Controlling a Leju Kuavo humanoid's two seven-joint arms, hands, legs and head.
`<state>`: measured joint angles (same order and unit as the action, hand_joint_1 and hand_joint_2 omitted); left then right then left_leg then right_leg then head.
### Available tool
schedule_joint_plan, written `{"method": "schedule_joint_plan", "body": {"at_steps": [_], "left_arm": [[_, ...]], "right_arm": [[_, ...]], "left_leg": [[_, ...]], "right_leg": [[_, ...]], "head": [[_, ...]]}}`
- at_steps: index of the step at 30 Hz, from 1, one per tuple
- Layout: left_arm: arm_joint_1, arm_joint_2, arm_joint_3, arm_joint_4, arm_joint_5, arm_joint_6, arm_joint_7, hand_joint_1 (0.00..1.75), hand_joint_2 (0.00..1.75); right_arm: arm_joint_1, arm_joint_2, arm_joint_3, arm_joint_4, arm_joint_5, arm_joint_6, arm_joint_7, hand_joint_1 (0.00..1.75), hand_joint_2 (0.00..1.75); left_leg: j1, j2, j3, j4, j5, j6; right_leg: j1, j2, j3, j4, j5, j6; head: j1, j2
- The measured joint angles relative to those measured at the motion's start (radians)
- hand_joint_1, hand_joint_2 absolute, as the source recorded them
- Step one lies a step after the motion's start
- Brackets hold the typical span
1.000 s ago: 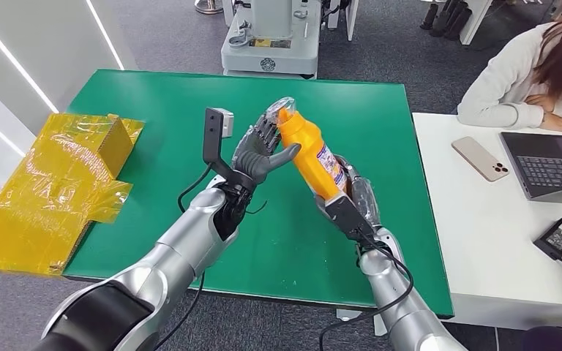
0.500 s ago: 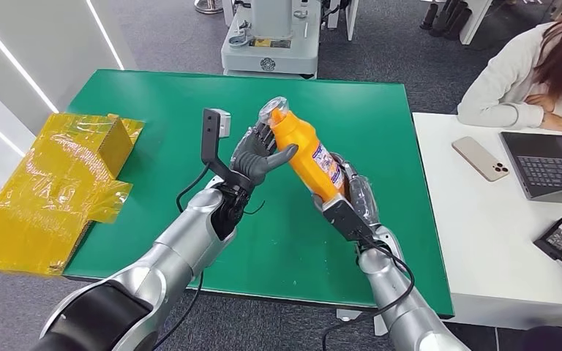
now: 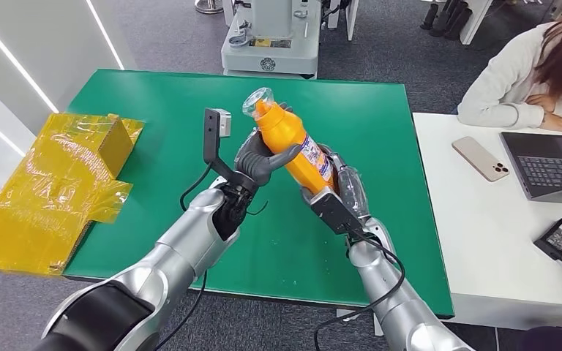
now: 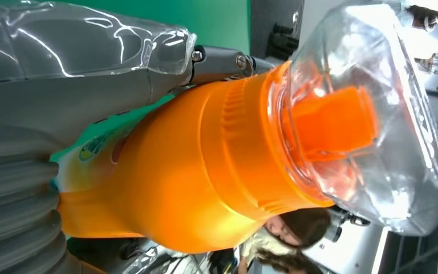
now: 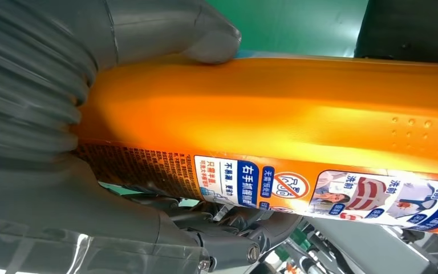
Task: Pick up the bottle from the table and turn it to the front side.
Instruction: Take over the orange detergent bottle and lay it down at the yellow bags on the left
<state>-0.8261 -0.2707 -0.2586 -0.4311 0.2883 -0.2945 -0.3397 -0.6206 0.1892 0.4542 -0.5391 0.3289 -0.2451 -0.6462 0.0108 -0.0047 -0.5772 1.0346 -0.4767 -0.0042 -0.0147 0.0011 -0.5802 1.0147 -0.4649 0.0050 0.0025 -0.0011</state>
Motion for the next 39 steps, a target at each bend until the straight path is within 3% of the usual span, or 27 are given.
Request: {"method": "schedule_joint_plan", "body": {"at_steps": [4, 6, 18, 20, 22, 24, 34, 39], "left_arm": [[-0.003, -0.004, -0.002, 0.0, -0.008, 0.036, -0.013, 1.62, 1.75], [-0.004, -0.005, -0.003, 0.0, -0.009, 0.048, -0.017, 1.75, 1.75], [-0.004, -0.003, -0.003, 0.0, 0.015, 0.062, -0.028, 1.75, 1.75], [-0.004, -0.002, -0.003, 0.0, 0.018, 0.059, -0.029, 1.75, 1.75], [-0.004, 0.0, -0.003, 0.0, 0.024, 0.053, -0.029, 1.75, 1.75], [-0.003, 0.003, -0.003, 0.0, 0.031, 0.047, -0.03, 1.75, 1.75], [0.015, 0.053, -0.003, -0.011, 0.031, 0.076, -0.087, 1.75, 1.75], [0.033, 0.091, -0.003, -0.012, 0.01, 0.106, -0.102, 1.75, 1.75]], "right_arm": [[-0.002, 0.006, 0.008, 0.011, 0.005, -0.008, 0.007, 1.75, 1.75], [-0.004, 0.008, 0.009, 0.016, 0.007, -0.01, 0.011, 1.75, 1.75], [-0.009, 0.01, 0.011, 0.03, 0.008, -0.022, 0.015, 1.72, 1.75], [-0.008, 0.01, 0.011, 0.031, 0.007, -0.021, 0.015, 1.11, 1.75], [-0.008, 0.01, 0.012, 0.031, 0.003, -0.014, 0.015, 0.27, 1.75], [-0.006, 0.01, 0.011, 0.029, -0.003, 0.001, 0.014, 0.0, 1.75], [0.077, -0.016, 0.0, -0.056, -0.058, 0.112, -0.005, 0.0, 1.75], [0.152, -0.047, -0.001, -0.144, -0.078, 0.12, -0.016, 0.0, 1.75]], "left_leg": [[0.0, 0.0, 0.0, 0.0, 0.0, 0.0], [0.0, 0.0, 0.0, 0.0, 0.0, 0.0], [0.0, 0.0, 0.0, 0.0, 0.0, 0.0], [0.0, 0.0, 0.0, 0.0, 0.0, 0.0], [0.0, 0.0, 0.0, 0.0, 0.0, 0.0], [0.0, 0.0, 0.0, 0.0, 0.0, 0.0], [0.0, 0.0, 0.0, 0.0, 0.0, 0.0], [0.0, 0.0, 0.0, 0.0, 0.0, 0.0]], "right_leg": [[0.0, 0.0, 0.0, 0.0, 0.0, 0.0], [0.0, 0.0, 0.0, 0.0, 0.0, 0.0], [0.0, 0.0, 0.0, 0.0, 0.0, 0.0], [0.0, 0.0, 0.0, 0.0, 0.0, 0.0], [0.0, 0.0, 0.0, 0.0, 0.0, 0.0], [0.0, 0.0, 0.0, 0.0, 0.0, 0.0], [0.0, 0.0, 0.0, 0.0, 0.0, 0.0], [0.0, 0.0, 0.0, 0.0, 0.0, 0.0]], "head": [[0.0, 0.0], [0.0, 0.0], [0.0, 0.0], [0.0, 0.0], [0.0, 0.0], [0.0, 0.0], [0.0, 0.0], [0.0, 0.0]]}}
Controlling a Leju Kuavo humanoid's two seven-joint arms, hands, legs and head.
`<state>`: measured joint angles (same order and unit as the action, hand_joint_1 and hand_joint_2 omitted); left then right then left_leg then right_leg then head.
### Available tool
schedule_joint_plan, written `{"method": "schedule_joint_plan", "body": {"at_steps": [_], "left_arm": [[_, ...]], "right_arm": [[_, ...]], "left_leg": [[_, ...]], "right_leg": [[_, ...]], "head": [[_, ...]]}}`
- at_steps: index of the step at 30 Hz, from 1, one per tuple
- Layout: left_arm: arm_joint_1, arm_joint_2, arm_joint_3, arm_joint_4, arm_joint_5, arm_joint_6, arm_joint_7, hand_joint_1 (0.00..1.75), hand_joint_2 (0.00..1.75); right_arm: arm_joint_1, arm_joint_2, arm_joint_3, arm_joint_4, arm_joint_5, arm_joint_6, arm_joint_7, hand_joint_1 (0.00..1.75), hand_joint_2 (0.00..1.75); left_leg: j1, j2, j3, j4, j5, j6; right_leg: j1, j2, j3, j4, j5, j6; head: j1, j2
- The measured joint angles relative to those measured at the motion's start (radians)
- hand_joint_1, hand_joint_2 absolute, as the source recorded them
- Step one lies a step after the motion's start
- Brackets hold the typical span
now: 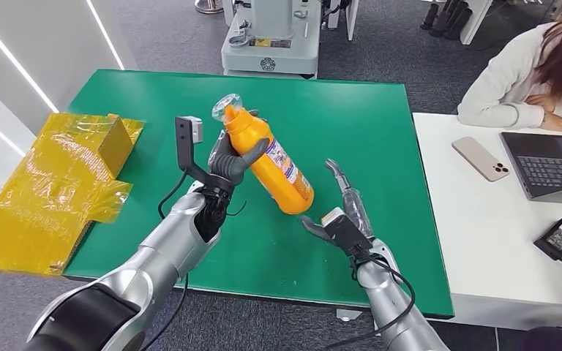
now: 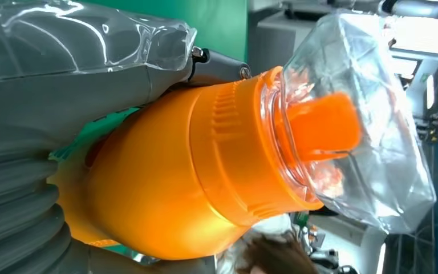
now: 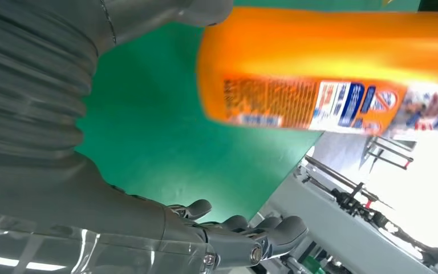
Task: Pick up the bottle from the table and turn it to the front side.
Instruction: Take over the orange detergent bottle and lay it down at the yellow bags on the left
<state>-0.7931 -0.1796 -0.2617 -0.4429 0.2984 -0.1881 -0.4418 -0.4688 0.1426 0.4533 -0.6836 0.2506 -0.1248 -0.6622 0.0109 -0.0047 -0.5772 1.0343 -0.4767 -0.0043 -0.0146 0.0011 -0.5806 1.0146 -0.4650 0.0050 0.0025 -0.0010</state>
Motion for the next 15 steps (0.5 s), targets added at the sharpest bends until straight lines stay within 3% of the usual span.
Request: {"method": "schedule_joint_plan", "body": {"at_steps": [7, 15], "left_arm": [[0.005, 0.025, -0.009, 0.0, -0.144, 0.113, -0.052, 1.75, 1.75], [0.003, 0.049, -0.11, -0.035, -0.486, 0.428, -0.118, 1.75, 1.75]], "right_arm": [[0.125, -0.05, -0.001, -0.167, -0.043, -0.039, -0.001, 0.0, 1.75], [0.26, -0.075, -0.012, -0.354, -0.007, -0.116, 0.017, 0.0, 1.75]], "left_leg": [[0.0, 0.0, 0.0, 0.0, 0.0, 0.0], [0.0, 0.0, 0.0, 0.0, 0.0, 0.0]], "right_leg": [[0.0, 0.0, 0.0, 0.0, 0.0, 0.0], [0.0, 0.0, 0.0, 0.0, 0.0, 0.0]], "head": [[0.0, 0.0], [0.0, 0.0]]}}
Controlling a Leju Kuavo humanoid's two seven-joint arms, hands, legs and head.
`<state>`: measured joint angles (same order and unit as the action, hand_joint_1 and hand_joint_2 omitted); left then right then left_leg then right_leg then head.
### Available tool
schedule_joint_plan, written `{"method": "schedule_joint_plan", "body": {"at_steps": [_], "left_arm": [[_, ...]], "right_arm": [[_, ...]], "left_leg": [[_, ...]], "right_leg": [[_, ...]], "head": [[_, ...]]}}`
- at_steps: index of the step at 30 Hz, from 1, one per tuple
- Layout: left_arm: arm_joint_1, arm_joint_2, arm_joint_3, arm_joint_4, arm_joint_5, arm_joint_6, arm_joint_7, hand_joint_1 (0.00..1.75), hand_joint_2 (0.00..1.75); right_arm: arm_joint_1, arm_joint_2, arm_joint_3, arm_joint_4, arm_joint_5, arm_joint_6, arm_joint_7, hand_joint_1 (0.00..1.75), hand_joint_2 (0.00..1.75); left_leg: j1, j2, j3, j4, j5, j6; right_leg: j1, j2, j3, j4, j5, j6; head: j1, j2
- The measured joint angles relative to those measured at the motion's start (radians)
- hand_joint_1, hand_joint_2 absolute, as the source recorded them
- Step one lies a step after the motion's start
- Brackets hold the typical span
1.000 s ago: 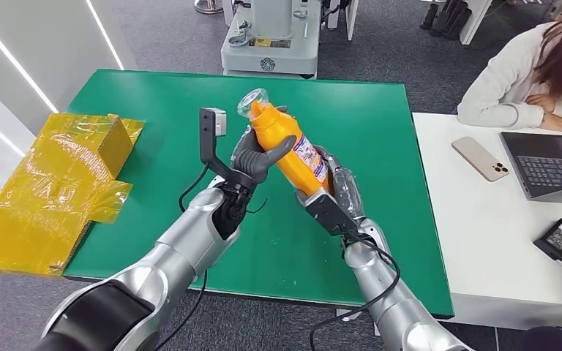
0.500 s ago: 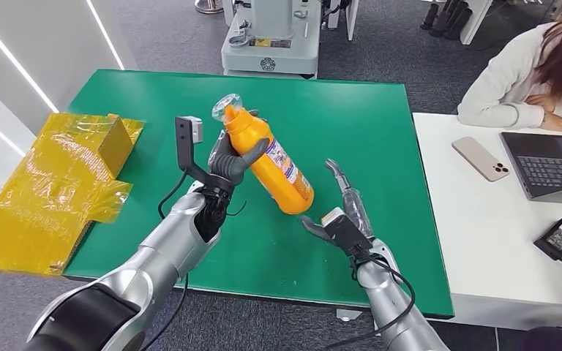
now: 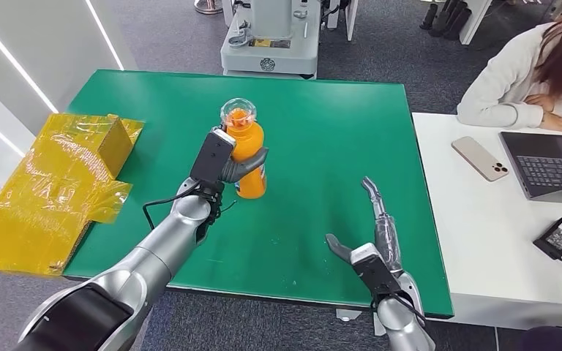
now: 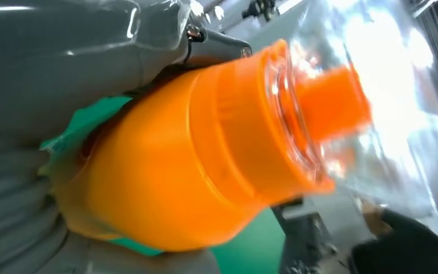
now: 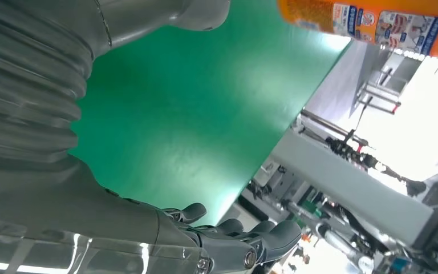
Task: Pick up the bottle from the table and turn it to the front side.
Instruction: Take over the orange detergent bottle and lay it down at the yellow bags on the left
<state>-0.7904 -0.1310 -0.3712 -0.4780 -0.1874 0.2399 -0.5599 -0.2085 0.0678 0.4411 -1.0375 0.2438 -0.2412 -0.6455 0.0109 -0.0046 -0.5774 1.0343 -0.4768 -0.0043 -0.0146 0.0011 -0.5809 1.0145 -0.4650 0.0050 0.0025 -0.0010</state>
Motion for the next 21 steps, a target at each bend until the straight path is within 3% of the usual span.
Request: {"method": "schedule_joint_plan", "body": {"at_steps": [11, 15, 21], "left_arm": [[0.004, 0.034, -0.012, -0.136, -0.35, 0.3, -0.007, 1.75, 1.75], [0.003, 0.053, -0.011, -0.166, -0.549, 0.407, 0.056, 1.75, 1.75], [0.001, 0.082, -0.008, -0.179, -0.838, 0.427, 0.203, 1.75, 1.75]], "right_arm": [[0.161, -0.002, -0.068, -0.229, 0.044, -0.004, 0.026, 0.0, 1.75], [0.186, -0.002, -0.088, -0.264, 0.05, -0.004, 0.033, 0.0, 1.75], [0.198, 0.0, -0.118, -0.305, 0.073, 0.011, 0.06, 0.0, 1.75]], "left_leg": [[0.0, 0.0, 0.0, 0.0, 0.0, 0.0], [0.0, 0.0, 0.0, 0.0, 0.0, 0.0], [0.0, 0.0, 0.0, 0.0, 0.001, -0.001]], "right_leg": [[0.0, 0.0, 0.0, 0.0, 0.0, 0.0], [0.0, 0.0, 0.0, 0.0, 0.0, 0.0], [0.0, 0.0, 0.0, 0.001, 0.0, 0.0]], "head": [[0.0, 0.0], [0.0, 0.0], [0.0, 0.0]]}}
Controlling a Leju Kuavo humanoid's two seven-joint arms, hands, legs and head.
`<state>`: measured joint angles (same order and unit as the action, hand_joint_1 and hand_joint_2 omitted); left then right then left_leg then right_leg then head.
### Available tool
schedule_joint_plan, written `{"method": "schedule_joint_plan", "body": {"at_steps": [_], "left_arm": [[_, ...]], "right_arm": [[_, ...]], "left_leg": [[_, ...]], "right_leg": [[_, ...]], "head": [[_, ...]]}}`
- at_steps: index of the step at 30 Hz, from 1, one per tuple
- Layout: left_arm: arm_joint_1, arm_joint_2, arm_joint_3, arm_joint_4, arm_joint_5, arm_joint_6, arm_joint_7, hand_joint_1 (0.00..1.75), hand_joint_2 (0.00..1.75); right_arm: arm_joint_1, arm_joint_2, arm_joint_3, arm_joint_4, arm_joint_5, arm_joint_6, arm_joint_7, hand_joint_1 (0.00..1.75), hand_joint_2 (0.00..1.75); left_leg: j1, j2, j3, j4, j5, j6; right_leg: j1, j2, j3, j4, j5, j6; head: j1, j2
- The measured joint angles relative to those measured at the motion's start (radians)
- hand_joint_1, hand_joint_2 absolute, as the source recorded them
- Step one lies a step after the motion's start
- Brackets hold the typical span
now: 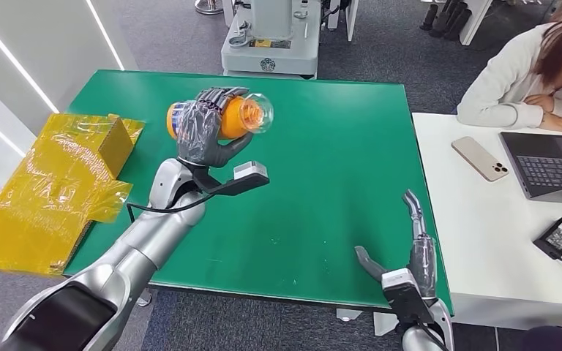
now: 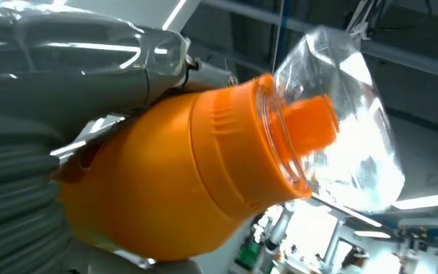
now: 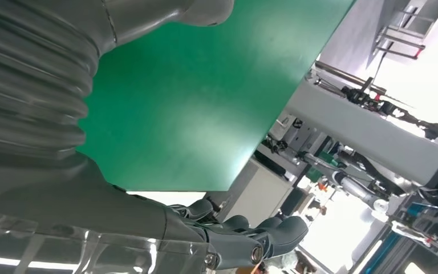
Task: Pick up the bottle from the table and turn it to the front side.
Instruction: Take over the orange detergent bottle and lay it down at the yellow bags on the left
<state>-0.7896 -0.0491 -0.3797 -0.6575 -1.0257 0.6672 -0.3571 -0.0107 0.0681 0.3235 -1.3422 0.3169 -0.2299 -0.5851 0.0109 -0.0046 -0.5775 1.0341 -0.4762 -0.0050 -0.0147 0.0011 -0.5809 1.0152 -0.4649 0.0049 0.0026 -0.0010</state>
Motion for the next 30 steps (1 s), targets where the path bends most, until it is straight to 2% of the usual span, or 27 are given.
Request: {"method": "schedule_joint_plan", "body": {"at_steps": [7, 10, 14, 16, 23, 30], "left_arm": [[0.009, 0.052, 0.022, -0.004, -0.378, 0.0, 0.2, 1.75, 1.75], [0.013, 0.091, 0.011, -0.004, -0.499, 0.0, 0.323, 1.75, 1.75], [0.008, 0.16, -0.07, -0.001, -0.538, 0.0, 0.507, 1.75, 1.75], [0.004, 0.199, -0.127, 0.002, -0.54, -0.001, 0.565, 1.75, 1.75], [-0.004, 0.298, -0.24, 0.004, -0.542, -0.019, 0.621, 1.75, 1.75], [0.028, 0.406, -0.283, 0.004, -0.542, -0.02, 0.637, 1.75, 1.75]], "right_arm": [[0.02, 0.009, -0.031, -0.038, 0.022, 0.021, 0.01, 0.0, 1.75], [0.028, 0.012, -0.04, -0.052, 0.029, 0.026, 0.007, 0.0, 1.75], [0.036, 0.015, -0.051, -0.07, 0.037, 0.037, 0.002, 0.0, 1.75], [0.039, 0.016, -0.059, -0.078, 0.039, 0.038, -0.003, 0.0, 1.75], [0.046, 0.021, -0.078, -0.094, 0.04, 0.039, -0.007, 0.0, 1.75], [0.058, 0.021, -0.101, -0.105, 0.007, 0.05, -0.027, 0.0, 1.75]], "left_leg": [[0.0, 0.0, 0.0, 0.0, 0.0, 0.0], [0.0, 0.0, 0.0, 0.0, 0.0, 0.0], [0.0, 0.001, 0.0, 0.0, 0.0, 0.0], [0.0, 0.001, 0.0, 0.0, 0.001, -0.001], [0.0, 0.001, 0.0, 0.0, 0.001, -0.002], [0.0, 0.003, 0.0, 0.0, 0.001, -0.002]], "right_leg": [[0.0, 0.0, 0.0, 0.001, 0.0, 0.0], [0.0, 0.0, -0.001, 0.002, 0.0, 0.0], [0.0, 0.001, -0.002, 0.002, 0.0, 0.0], [0.0, 0.001, -0.002, 0.002, 0.0, 0.0], [0.0, 0.001, -0.002, 0.002, 0.0, 0.0], [0.0, 0.003, -0.003, 0.003, 0.0, -0.001]], "head": [[0.0, 0.0], [0.0, 0.0], [0.0, 0.0], [0.0, 0.0], [0.0, 0.0], [0.0, 0.0]]}}
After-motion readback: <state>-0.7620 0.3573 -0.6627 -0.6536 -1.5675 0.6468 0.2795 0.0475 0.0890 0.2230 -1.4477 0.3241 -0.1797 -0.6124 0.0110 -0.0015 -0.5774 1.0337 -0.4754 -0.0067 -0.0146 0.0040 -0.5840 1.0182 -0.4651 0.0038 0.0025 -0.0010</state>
